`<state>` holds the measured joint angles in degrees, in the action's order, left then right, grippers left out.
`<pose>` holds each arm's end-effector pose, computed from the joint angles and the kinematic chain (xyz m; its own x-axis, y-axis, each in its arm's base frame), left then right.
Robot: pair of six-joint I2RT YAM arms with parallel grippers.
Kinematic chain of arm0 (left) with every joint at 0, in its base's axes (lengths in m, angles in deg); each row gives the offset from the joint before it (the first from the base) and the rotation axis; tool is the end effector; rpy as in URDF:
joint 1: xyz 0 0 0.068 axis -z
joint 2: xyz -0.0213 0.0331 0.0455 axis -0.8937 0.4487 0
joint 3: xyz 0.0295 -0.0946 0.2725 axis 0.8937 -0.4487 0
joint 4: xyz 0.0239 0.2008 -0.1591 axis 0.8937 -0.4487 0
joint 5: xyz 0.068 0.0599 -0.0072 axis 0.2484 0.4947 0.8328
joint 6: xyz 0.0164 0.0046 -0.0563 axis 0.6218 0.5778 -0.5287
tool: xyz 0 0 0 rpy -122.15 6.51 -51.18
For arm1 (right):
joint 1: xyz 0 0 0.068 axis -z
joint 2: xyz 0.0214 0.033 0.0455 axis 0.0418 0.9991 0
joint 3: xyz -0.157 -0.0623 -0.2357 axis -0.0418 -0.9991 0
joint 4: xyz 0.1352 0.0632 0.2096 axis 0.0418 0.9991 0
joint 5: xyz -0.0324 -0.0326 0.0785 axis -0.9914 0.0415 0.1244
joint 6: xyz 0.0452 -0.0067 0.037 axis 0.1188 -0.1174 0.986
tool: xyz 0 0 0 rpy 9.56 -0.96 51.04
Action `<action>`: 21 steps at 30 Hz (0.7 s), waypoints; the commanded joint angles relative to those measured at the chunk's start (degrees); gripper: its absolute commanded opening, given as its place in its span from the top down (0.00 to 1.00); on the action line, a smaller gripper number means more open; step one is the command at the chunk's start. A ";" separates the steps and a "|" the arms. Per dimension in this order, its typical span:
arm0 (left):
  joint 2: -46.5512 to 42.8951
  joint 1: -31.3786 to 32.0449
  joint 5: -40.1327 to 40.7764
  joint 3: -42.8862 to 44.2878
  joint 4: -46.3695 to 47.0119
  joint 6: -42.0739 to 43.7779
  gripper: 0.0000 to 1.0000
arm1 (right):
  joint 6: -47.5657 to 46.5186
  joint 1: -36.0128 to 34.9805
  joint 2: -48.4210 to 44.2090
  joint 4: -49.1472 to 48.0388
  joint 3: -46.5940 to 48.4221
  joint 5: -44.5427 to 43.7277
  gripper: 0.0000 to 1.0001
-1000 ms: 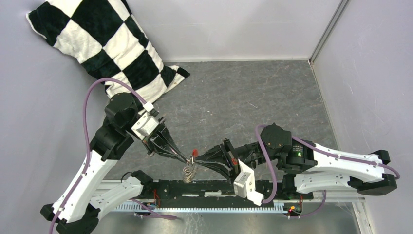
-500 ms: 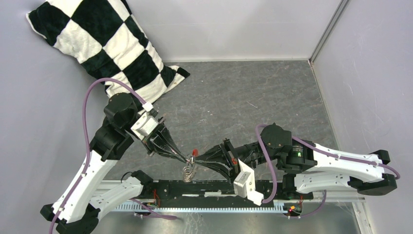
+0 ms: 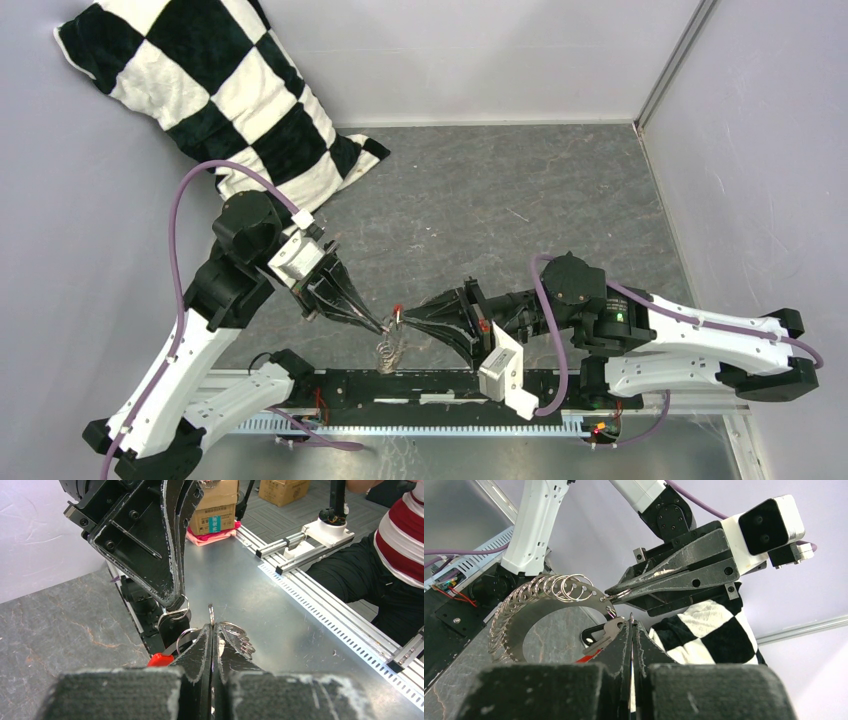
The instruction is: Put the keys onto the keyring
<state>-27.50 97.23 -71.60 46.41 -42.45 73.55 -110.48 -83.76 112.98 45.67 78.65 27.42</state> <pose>0.0686 -0.0975 0.4581 0.0037 -0.0014 -1.0000 0.8412 -0.5407 0.0039 0.0157 0.2045 0.4517 0.8193 0.2050 -0.5355 -0.5320 -0.0765 -0.8433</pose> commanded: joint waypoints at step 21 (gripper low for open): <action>0.15 0.26 -3.35 -0.17 2.12 -3.31 0.98 | 0.15 -0.01 -0.13 0.06 0.27 4.96 0.99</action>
<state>-27.46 97.23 -71.60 45.99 -42.41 73.55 -110.37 -83.71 113.00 47.03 78.65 31.49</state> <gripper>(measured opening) 0.023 0.011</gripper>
